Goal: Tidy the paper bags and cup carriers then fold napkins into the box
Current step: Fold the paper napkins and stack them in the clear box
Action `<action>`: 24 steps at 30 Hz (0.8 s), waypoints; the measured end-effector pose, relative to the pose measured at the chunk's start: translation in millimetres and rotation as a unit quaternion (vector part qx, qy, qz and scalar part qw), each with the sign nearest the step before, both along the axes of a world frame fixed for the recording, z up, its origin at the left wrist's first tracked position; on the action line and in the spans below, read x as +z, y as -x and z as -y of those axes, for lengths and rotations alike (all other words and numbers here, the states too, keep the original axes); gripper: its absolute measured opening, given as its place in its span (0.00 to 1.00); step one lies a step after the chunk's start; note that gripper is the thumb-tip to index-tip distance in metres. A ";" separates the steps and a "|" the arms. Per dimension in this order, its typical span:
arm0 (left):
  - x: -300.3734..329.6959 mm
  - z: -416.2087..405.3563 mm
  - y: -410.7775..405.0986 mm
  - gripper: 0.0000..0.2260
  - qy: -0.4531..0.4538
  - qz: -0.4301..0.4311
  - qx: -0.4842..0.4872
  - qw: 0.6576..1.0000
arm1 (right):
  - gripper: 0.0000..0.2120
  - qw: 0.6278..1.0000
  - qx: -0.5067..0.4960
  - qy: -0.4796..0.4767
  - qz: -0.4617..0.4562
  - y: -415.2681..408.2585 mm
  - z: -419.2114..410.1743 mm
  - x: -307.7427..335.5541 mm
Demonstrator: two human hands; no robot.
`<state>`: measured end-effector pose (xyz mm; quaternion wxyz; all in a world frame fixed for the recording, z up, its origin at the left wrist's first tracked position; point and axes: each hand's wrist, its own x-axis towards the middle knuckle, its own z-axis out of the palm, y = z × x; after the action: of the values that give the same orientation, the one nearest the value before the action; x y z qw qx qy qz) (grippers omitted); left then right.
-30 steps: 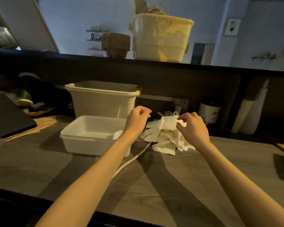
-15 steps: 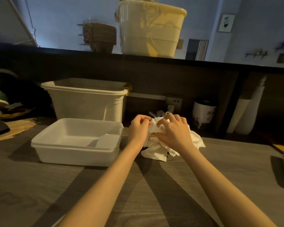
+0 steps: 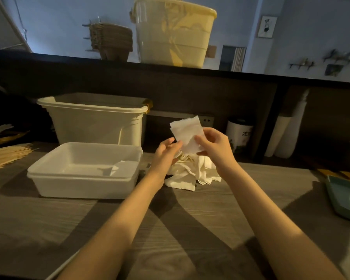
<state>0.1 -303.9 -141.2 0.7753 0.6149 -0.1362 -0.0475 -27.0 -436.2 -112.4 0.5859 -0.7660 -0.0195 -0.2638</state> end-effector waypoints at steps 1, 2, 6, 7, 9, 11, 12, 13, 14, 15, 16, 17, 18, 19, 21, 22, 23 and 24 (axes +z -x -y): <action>-1.0 -0.2 2.3 0.16 -0.016 0.017 -0.010 1.000 | 0.08 1.000 0.011 0.000 -0.011 3.8 -1.9 -4.3; -1.7 -0.6 3.6 0.15 -0.031 0.040 -0.015 0.999 | 0.08 1.000 0.020 0.002 -0.018 6.4 -4.9 -8.7; -6.2 7.6 8.8 0.10 -0.076 0.078 0.055 0.993 | 0.09 0.999 0.039 0.014 -0.034 15.7 -7.3 -28.4; -6.8 8.5 9.0 0.09 -0.072 0.072 0.068 0.993 | 0.09 0.998 0.043 0.021 -0.041 17.1 -6.7 -31.1; -9.5 7.3 6.8 0.10 -0.066 0.075 0.070 0.993 | 0.11 0.997 0.050 0.028 -0.053 18.8 -5.6 -33.6; -10.2 5.6 6.4 0.15 -0.083 0.091 0.065 0.990 | 0.11 0.997 0.055 0.027 -0.051 21.4 -4.2 -34.8; -9.7 4.5 6.6 0.17 -0.098 0.102 0.065 0.988 | 0.10 0.997 0.052 0.022 -0.048 22.5 -4.0 -34.8; -9.5 3.7 6.3 0.19 -0.114 0.115 0.062 0.985 | 0.10 0.998 0.047 0.017 -0.044 23.7 -3.7 -34.5; -9.2 3.2 6.4 0.20 -0.128 0.129 0.053 0.982 | 0.11 0.998 0.043 0.012 -0.038 24.6 -3.2 -34.6; -8.7 3.2 6.4 0.20 -0.142 0.142 0.039 0.979 | 0.11 0.999 0.043 0.008 -0.031 25.0 -2.6 -34.9; -9.0 3.0 5.7 0.21 -0.156 0.154 0.024 0.975 | 0.10 0.999 0.046 0.005 -0.024 25.1 -2.2 -35.1; -9.2 3.3 5.4 0.22 -0.169 0.160 0.012 0.972 | 0.08 0.999 0.047 0.004 -0.017 25.5 -1.8 -35.6; -9.7 3.9 5.0 0.23 -0.178 0.158 0.004 0.971 | 0.06 0.999 0.044 0.005 -0.010 26.2 -1.6 -35.9; -9.7 4.8 5.2 0.24 -0.180 0.150 0.000 0.972 | 0.05 0.999 0.036 0.007 -0.004 26.2 -1.9 -36.4; -9.2 6.8 6.2 0.25 -0.184 0.132 -0.002 0.974 | 0.07 1.000 0.023 -0.002 0.008 26.0 -0.6 -37.3; -8.7 7.2 6.9 0.24 -0.186 0.126 -0.003 0.974 | 0.09 1.000 0.020 -0.012 0.011 26.1 0.1 -37.2; -8.7 7.1 7.5 0.22 -0.184 0.122 -0.008 0.975 | 0.11 0.999 0.023 -0.023 0.012 26.4 1.0 -36.9; -9.1 7.1 8.2 0.19 -0.181 0.118 -0.016 0.976 | 0.13 0.999 0.029 -0.033 0.011 26.7 1.9 -36.2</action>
<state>-8.1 -311.0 -150.3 0.6286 0.7440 -0.2261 -0.0110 -53.7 -438.2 -148.6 0.6181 -0.7423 -0.0399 -0.2556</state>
